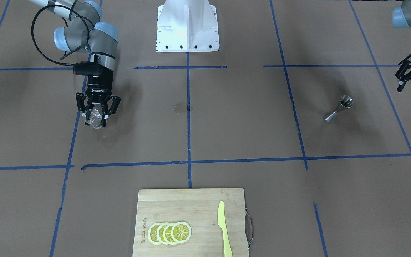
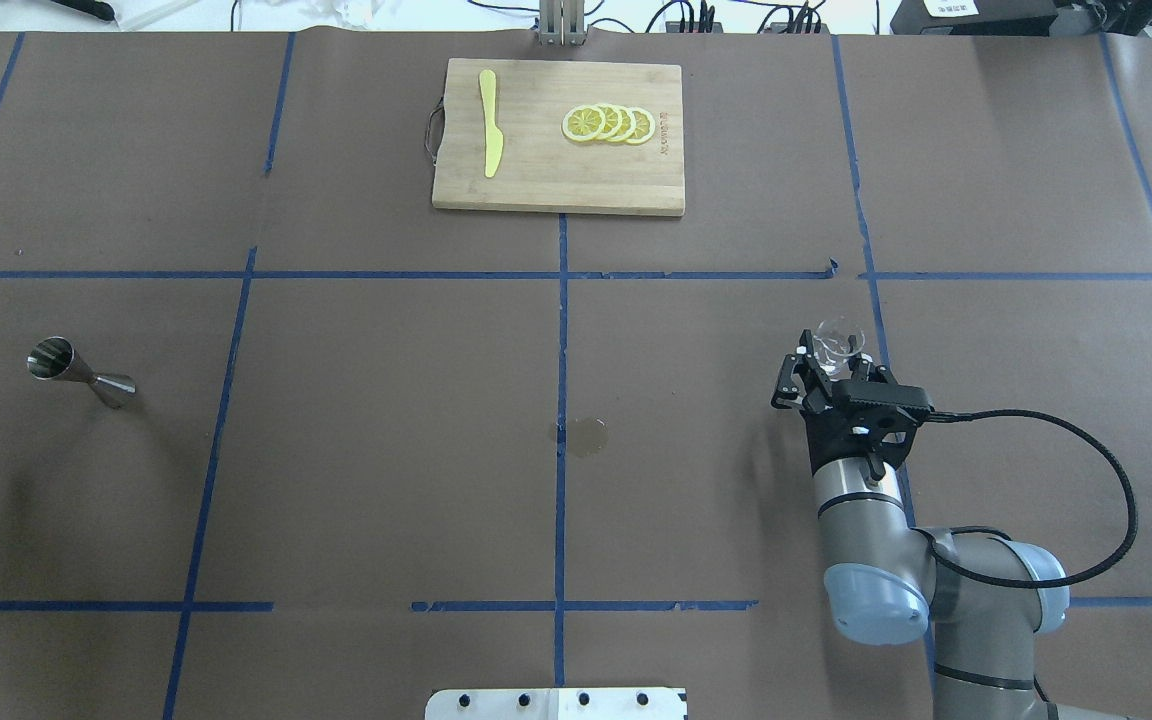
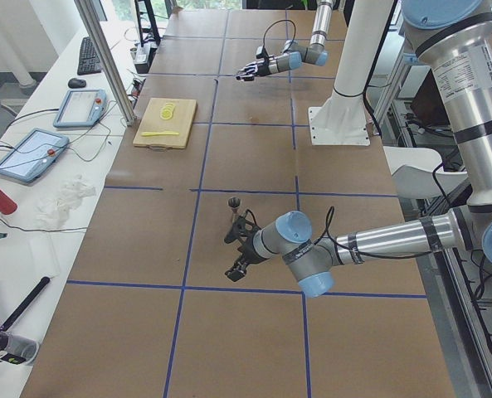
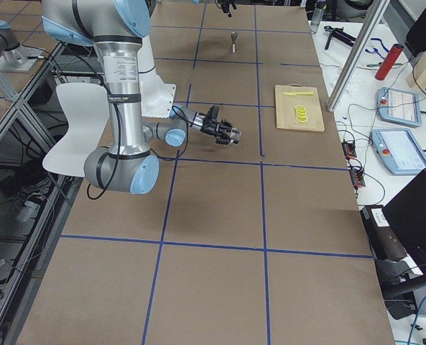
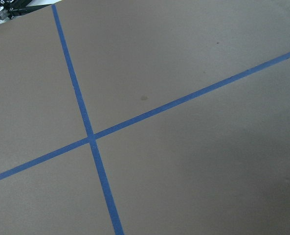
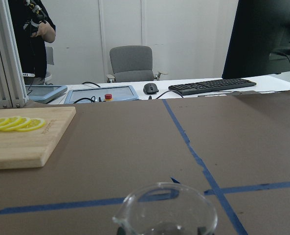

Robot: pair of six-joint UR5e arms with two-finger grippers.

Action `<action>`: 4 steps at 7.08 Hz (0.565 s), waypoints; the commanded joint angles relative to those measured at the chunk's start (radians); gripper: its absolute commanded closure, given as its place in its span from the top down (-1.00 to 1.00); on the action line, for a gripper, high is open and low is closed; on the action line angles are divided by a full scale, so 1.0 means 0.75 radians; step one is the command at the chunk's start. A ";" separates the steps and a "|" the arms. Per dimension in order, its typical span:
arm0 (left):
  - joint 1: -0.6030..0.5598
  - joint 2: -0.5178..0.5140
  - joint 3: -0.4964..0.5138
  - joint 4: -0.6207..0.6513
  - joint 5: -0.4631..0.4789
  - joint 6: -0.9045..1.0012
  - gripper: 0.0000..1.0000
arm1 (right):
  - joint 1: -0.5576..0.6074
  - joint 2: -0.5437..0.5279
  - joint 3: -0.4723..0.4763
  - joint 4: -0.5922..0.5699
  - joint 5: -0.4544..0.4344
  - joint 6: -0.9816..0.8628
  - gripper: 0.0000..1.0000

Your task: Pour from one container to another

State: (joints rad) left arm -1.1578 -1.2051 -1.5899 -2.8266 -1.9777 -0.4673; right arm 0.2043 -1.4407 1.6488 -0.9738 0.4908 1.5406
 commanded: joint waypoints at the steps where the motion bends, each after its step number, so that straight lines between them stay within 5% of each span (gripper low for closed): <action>1: -0.062 -0.029 0.001 0.099 -0.073 0.038 1.00 | -0.006 -0.034 -0.191 0.366 -0.041 -0.155 -1.00; 4: -0.064 -0.029 0.001 0.097 -0.067 0.038 1.00 | -0.004 -0.026 -0.200 0.419 -0.071 -0.273 -1.00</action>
State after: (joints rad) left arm -1.2047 -1.2260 -1.5900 -2.7541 -2.0298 -0.4395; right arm 0.1992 -1.4602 1.5017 -0.6716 0.4420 1.3508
